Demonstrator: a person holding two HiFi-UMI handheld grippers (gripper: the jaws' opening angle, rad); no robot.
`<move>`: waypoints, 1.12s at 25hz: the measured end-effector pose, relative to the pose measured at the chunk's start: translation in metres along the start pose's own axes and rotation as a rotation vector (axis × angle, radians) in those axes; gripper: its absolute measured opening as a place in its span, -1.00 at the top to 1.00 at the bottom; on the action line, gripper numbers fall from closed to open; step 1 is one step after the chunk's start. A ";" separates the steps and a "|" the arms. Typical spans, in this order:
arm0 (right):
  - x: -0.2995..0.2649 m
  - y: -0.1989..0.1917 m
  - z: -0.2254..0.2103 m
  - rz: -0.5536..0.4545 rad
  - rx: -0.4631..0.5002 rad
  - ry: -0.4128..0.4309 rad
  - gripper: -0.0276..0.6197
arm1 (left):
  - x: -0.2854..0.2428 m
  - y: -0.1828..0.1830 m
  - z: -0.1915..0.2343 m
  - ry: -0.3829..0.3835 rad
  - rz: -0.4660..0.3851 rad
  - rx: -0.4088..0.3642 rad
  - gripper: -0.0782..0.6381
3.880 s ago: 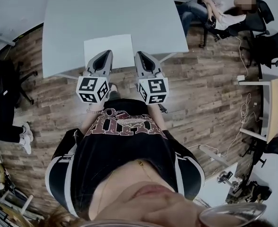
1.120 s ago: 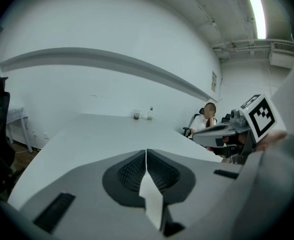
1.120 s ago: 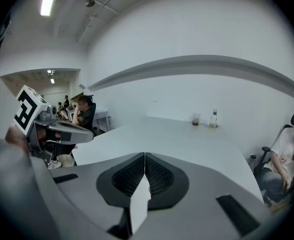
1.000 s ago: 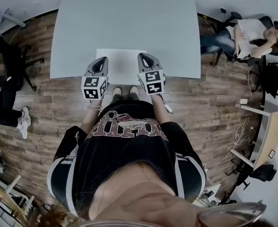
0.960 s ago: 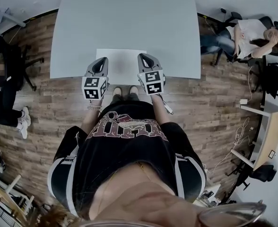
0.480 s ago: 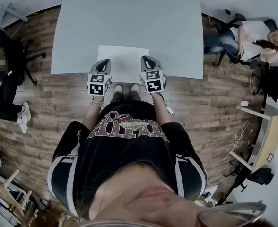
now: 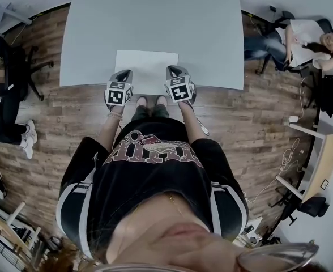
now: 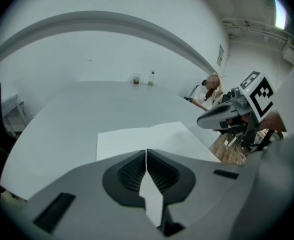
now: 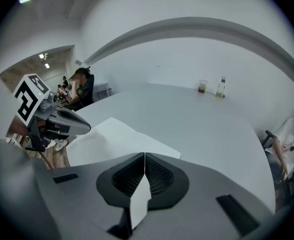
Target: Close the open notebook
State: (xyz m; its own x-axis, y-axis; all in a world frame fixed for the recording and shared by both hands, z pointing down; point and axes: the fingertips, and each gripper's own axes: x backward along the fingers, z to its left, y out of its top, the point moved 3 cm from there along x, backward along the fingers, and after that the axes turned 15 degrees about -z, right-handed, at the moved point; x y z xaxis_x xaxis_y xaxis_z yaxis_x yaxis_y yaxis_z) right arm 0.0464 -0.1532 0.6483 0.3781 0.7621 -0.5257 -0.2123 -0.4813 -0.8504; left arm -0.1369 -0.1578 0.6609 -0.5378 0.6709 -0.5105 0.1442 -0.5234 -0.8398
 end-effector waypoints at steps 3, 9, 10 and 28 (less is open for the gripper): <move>-0.004 -0.018 -0.003 0.069 -0.003 -0.002 0.85 | -0.006 -0.009 0.001 -0.010 0.036 0.001 0.67; -0.006 -0.034 -0.009 0.134 -0.009 -0.012 0.85 | -0.012 -0.022 0.000 -0.042 0.098 -0.006 0.67; -0.007 -0.037 -0.009 0.145 -0.008 -0.010 0.85 | -0.013 -0.024 0.000 -0.042 0.106 -0.006 0.67; -0.017 -0.062 -0.018 0.266 0.005 0.020 0.85 | -0.031 -0.043 -0.006 -0.023 0.185 -0.007 0.67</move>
State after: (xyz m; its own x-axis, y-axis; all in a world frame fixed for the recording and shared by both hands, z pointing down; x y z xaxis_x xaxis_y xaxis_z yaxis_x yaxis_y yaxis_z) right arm 0.0697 -0.1439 0.7102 0.3259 0.6002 -0.7305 -0.3108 -0.6617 -0.6823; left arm -0.1212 -0.1527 0.7113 -0.5205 0.5514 -0.6519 0.2482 -0.6328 -0.7334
